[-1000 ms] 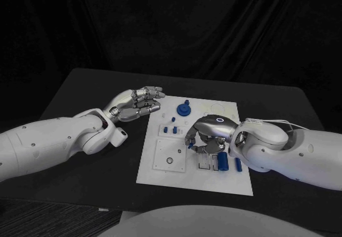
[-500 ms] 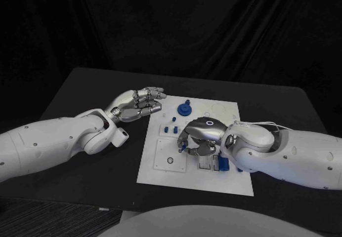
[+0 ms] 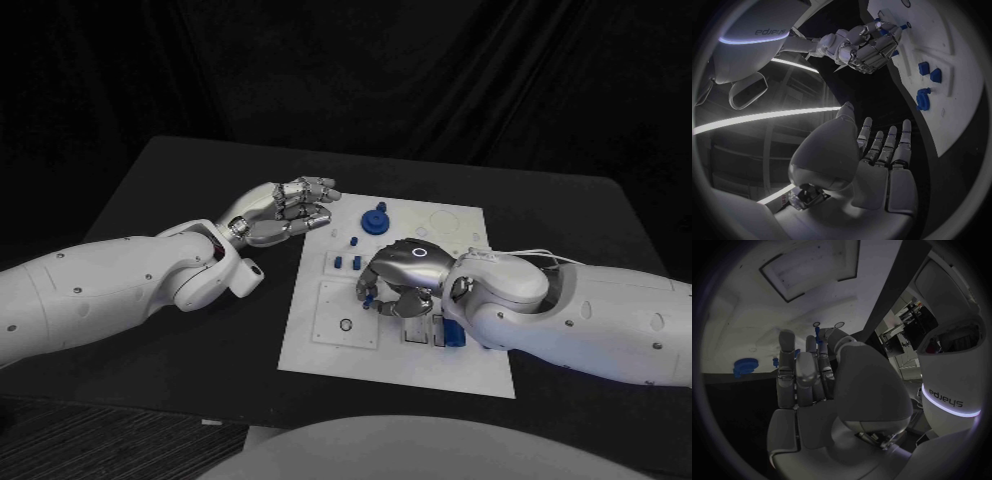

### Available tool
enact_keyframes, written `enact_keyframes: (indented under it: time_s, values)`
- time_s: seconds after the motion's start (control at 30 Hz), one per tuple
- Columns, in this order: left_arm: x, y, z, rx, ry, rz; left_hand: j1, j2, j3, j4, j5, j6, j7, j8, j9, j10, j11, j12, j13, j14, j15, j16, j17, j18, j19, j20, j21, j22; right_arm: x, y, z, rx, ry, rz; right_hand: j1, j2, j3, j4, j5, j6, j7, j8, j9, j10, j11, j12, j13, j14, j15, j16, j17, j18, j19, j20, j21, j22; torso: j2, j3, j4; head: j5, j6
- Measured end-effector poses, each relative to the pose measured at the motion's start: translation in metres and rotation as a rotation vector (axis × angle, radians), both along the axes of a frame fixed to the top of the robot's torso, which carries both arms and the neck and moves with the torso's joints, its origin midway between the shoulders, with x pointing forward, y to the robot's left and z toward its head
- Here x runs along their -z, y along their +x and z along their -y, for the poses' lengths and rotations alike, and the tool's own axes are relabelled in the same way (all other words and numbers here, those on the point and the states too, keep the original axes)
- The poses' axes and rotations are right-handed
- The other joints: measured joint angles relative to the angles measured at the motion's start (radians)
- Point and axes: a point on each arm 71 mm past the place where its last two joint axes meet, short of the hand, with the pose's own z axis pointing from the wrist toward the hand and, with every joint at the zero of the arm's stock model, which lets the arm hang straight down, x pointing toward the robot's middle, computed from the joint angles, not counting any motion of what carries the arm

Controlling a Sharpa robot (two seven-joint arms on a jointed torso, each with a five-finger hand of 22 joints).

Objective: Assemble the parts on the task board

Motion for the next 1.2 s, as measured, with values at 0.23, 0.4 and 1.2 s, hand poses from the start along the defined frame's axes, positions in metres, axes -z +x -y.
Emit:
enact_keyframes:
  time_s: [0.23, 0.4, 1.2]
  values:
    - [0.001, 0.0, 0.0, 0.002, 0.0, -0.003, 0.0, 0.0, 0.0, 0.0, 0.0, 0.004, 0.004, 0.0, 0.0, 0.0, 0.0, 0.0, 0.0, 0.0, 0.0, 0.0, 0.0, 0.0, 0.0, 0.0, 0.0, -0.001, 0.003, 0.0, 0.0, 0.002, -0.01, 0.0, 0.0, 0.0, 0.0, 0.0, 0.0, 0.0, 0.0, 0.0, 0.0, 0.003, 0.003, 0.0, 0.0, 0.0, 0.0, 0.0, 0.0, 0.0, 0.0, 0.0, 0.0, 0.0, -0.001, -0.0001, -0.0011, 0.003, 0.0]
    - [0.001, 0.0, 0.001, 0.004, 0.0, -0.005, 0.0, 0.0, 0.0, 0.0, 0.0, 0.004, 0.004, 0.0, -0.001, 0.0, 0.0, 0.0, -0.001, 0.005, 0.005, 0.005, 0.002, 0.0, 0.0, 0.0, 0.0, -0.001, 0.005, 0.0, 0.0, 0.003, -0.013, -0.002, 0.0, 0.0, 0.0, 0.0, 0.0, 0.0, 0.0, 0.0, 0.0, 0.003, 0.003, 0.0, 0.0, 0.0, 0.0, 0.0, -0.001, 0.0, 0.0, 0.0, 0.0, 0.001, -0.002, -0.0001, -0.0006, 0.003, 0.0]
    - [0.003, 0.0, 0.002, 0.011, -0.001, -0.013, 0.009, 0.009, 0.0, 0.0, 0.0, 0.007, 0.014, 0.0, -0.002, 0.0, 0.0, 0.0, -0.003, 0.02, 0.012, 0.019, 0.005, 0.0, 0.007, 0.0, 0.0, -0.003, 0.017, -0.004, -0.004, -0.004, -0.019, -0.026, 0.0, 0.0, 0.0, 0.0, 0.0, -0.002, -0.002, -0.005, -0.005, 0.004, 0.003, -0.004, 0.001, 0.0, 0.0, 0.0, -0.006, 0.0, 0.0, 0.0, -0.004, 0.001, -0.002, 0.0012, -0.0006, 0.005, 0.0]
